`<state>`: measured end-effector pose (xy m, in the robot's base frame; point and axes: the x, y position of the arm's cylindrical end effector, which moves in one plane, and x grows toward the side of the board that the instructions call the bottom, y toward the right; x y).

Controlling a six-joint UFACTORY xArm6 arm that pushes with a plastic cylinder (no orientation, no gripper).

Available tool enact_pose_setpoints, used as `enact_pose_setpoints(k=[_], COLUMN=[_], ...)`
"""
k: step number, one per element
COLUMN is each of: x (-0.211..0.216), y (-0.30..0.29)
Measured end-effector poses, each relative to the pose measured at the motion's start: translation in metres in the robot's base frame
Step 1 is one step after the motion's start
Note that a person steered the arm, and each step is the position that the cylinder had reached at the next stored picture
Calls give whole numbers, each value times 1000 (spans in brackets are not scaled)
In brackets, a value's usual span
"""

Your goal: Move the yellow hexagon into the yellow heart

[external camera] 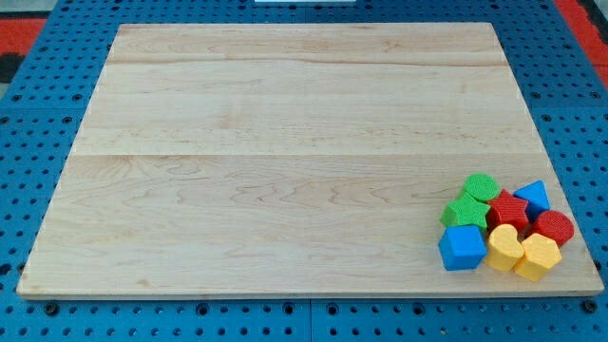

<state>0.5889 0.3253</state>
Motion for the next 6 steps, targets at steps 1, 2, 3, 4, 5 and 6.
enact_pose_setpoints(k=[1,2,3,4,5,6], x=[22,19,16,14,7,3], y=[-27,-38,-60,-82,-85,-86])
